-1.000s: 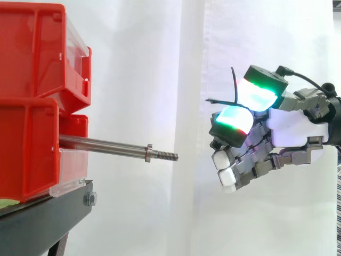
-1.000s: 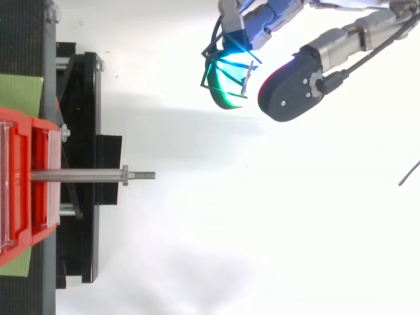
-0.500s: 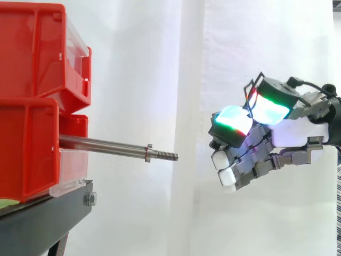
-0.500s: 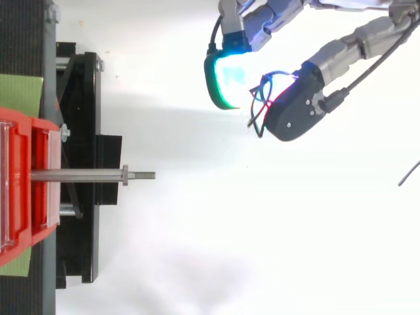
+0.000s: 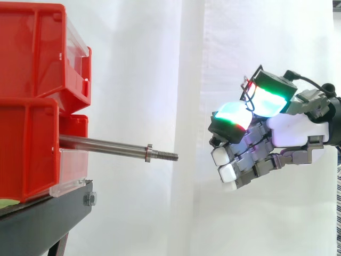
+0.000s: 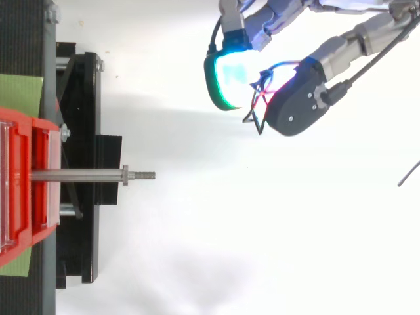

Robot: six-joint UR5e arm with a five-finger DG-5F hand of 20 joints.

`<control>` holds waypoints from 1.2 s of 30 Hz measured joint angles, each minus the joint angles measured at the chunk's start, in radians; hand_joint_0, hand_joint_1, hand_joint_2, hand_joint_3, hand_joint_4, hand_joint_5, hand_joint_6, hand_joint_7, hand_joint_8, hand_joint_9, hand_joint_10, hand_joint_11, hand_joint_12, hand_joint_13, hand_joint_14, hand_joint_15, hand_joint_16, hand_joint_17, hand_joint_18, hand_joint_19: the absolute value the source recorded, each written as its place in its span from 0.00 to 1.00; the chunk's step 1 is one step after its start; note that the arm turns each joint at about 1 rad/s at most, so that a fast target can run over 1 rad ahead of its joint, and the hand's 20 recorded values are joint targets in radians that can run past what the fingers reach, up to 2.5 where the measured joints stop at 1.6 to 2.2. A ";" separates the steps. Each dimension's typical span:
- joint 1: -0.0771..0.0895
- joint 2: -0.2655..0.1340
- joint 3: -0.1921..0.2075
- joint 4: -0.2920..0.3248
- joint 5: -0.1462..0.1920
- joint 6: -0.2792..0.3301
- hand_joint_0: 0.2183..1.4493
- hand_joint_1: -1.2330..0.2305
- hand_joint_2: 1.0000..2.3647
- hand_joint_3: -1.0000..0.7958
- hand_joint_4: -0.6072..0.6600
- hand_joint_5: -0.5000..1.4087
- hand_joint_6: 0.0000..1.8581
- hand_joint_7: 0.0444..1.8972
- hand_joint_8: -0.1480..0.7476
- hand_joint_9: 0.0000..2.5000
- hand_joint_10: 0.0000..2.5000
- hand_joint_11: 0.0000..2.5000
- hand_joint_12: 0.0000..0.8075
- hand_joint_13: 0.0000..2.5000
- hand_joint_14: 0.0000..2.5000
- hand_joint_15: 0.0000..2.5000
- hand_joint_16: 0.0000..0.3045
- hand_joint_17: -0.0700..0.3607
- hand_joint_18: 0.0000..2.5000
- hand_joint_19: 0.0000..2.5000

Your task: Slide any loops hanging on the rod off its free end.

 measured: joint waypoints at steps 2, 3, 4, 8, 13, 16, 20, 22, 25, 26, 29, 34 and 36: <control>0.000 0.000 0.000 0.000 0.000 0.005 0.33 0.42 0.00 0.31 0.53 0.19 0.48 0.55 0.51 0.33 0.00 0.10 0.39 0.29 0.00 0.08 0.10 0.33 0.24 0.10; 0.000 0.000 0.000 0.000 0.000 0.007 0.33 0.42 0.01 0.32 0.53 0.19 0.48 0.55 0.51 0.33 0.00 0.10 0.39 0.29 0.00 0.08 0.10 0.33 0.24 0.10; 0.000 0.000 0.000 0.000 0.000 0.008 0.34 0.39 0.01 0.35 0.54 0.19 0.48 0.56 0.51 0.33 0.00 0.10 0.39 0.29 0.00 0.08 0.10 0.33 0.24 0.10; 0.000 0.000 0.000 -0.002 -0.001 0.011 0.35 0.31 0.01 0.42 0.52 0.18 0.50 0.53 0.51 0.32 0.00 0.11 0.40 0.29 0.00 0.08 0.11 0.33 0.25 0.10; 0.000 0.000 0.000 -0.003 -0.001 0.017 0.38 0.27 0.01 0.45 0.46 0.17 0.51 0.56 0.51 0.31 0.00 0.12 0.40 0.29 0.00 0.08 0.11 0.33 0.25 0.09; 0.000 0.000 0.000 -0.003 -0.002 0.021 0.38 0.27 0.01 0.46 0.45 0.17 0.51 0.55 0.50 0.31 0.00 0.11 0.40 0.28 0.00 0.08 0.11 0.33 0.25 0.09; 0.000 0.000 0.000 -0.003 -0.003 0.023 0.35 0.30 0.01 0.45 0.48 0.18 0.50 0.54 0.50 0.32 0.00 0.11 0.39 0.28 0.00 0.08 0.11 0.34 0.25 0.10; 0.000 0.000 0.000 -0.003 -0.003 0.023 0.34 0.31 0.01 0.44 0.50 0.18 0.50 0.55 0.51 0.33 0.00 0.11 0.39 0.29 0.00 0.08 0.11 0.34 0.25 0.11; 0.000 0.000 0.000 -0.003 -0.002 0.024 0.33 0.32 0.01 0.44 0.51 0.18 0.50 0.57 0.52 0.34 0.00 0.11 0.40 0.29 0.00 0.08 0.11 0.34 0.25 0.11; 0.000 0.000 0.000 -0.003 -0.002 0.024 0.33 0.32 0.01 0.45 0.50 0.18 0.50 0.58 0.52 0.34 0.00 0.11 0.40 0.29 0.00 0.08 0.11 0.34 0.25 0.12; 0.000 0.000 0.000 -0.003 -0.001 0.024 0.34 0.32 0.01 0.49 0.48 0.19 0.50 0.60 0.55 0.35 0.00 0.11 0.43 0.30 0.00 0.08 0.13 0.36 0.26 0.11; 0.000 -0.001 0.000 -0.003 -0.002 0.026 0.35 0.29 0.01 0.53 0.42 0.20 0.50 0.61 0.56 0.37 0.00 0.11 0.45 0.31 0.00 0.07 0.14 0.38 0.28 0.09; 0.000 0.000 0.000 -0.003 -0.002 0.025 0.35 0.29 0.00 0.54 0.40 0.20 0.50 0.61 0.56 0.37 0.00 0.11 0.45 0.31 0.00 0.07 0.14 0.38 0.28 0.09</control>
